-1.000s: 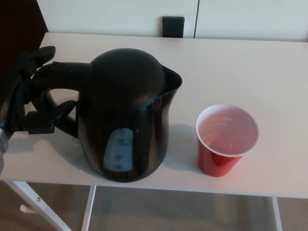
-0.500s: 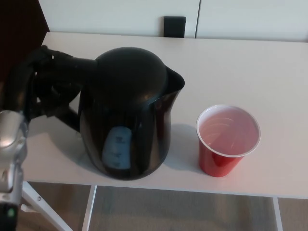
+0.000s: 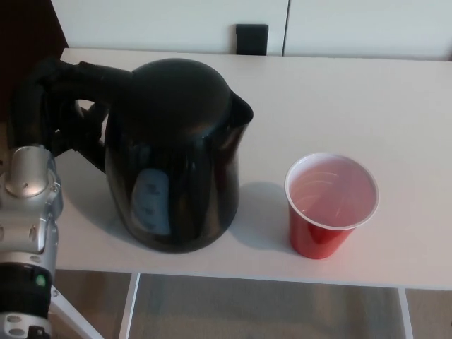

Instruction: The robot walk towards a table in front and uses its left hand to pick up the pot from the base and pour water to the cup on the right hand side

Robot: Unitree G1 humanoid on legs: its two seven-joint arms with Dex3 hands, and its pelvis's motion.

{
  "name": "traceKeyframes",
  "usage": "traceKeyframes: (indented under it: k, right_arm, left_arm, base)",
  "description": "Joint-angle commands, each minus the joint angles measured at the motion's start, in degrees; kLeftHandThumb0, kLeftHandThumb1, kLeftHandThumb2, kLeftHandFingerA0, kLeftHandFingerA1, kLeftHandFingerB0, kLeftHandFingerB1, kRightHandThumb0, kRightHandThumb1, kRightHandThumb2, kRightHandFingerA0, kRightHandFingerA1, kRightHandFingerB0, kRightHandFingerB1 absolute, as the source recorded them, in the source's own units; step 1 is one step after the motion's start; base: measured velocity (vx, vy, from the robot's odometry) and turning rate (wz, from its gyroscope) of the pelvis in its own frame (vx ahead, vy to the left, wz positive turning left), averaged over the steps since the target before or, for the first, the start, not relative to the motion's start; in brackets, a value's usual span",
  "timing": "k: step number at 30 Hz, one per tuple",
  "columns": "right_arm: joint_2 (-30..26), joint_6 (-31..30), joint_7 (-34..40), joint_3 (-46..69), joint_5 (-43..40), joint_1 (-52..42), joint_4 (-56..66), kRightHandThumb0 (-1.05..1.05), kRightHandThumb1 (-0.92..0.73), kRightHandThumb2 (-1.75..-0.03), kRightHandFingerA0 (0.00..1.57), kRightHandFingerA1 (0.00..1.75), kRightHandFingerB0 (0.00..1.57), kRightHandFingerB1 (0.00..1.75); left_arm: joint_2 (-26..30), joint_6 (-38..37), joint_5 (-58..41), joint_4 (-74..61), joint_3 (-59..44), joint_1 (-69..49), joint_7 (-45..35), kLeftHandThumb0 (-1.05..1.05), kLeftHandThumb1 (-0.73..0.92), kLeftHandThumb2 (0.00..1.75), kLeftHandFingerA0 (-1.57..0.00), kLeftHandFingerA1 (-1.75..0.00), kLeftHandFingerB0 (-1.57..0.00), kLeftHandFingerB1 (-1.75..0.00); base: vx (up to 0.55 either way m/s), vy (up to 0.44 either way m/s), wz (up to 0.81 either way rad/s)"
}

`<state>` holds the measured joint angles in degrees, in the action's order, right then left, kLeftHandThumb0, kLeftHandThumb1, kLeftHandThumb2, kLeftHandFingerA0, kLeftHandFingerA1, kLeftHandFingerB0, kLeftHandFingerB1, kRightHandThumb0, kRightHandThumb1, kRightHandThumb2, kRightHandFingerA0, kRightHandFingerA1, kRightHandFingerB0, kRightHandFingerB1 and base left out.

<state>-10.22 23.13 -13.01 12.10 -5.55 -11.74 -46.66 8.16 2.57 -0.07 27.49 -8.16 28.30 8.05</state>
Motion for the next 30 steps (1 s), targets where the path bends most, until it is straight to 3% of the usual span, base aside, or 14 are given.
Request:
traceKeyframes:
  k: [1, 9, 16, 30]
  right_arm:
    - [-0.85, -0.71, -0.01, 0.05, -0.08, -0.15, 0.02, -0.59, -0.49, -0.79, 0.25, 0.53, 0.12, 0.44]
    - [-0.94, -0.59, 0.09, 0.09, -0.02, 0.41, -0.54, -0.60, -0.49, -0.79, 0.27, 0.54, 0.11, 0.44]
    - [-1.33, -1.16, 1.02, -0.50, 1.15, 0.75, -0.42, -0.60, -0.50, -0.80, 0.30, 0.55, 0.12, 0.44]
    - [-1.22, -2.40, 0.06, -0.64, 0.77, 1.18, -0.41, -0.60, -0.49, -0.80, 0.27, 0.54, 0.12, 0.44]
  left_arm:
    - [-0.79, -1.07, -2.01, -1.06, -3.02, -1.29, 1.76, -0.25, 0.62, 0.56, -0.75, -1.75, -0.56, -1.73]
    - [-4.83, 6.17, -9.30, -16.89, -6.88, -0.27, -0.33, -0.21, 0.62, 0.54, -0.74, -1.75, -0.59, -1.67]
    - [-5.68, 9.20, -7.85, -26.83, -3.58, 0.55, -1.96, -0.18, 0.63, 0.54, -0.76, -1.75, -0.61, -1.70]
    - [-5.11, 12.63, -5.65, -31.75, -0.31, 0.01, -2.71, -0.16, 0.61, 0.55, -0.79, -1.75, -0.62, -1.75]
  base:
    - [0.00, 0.000, 0.00]
    - [0.00, 0.000, 0.00]
    - [0.00, 0.000, 0.00]
    - [0.00, 0.000, 0.00]
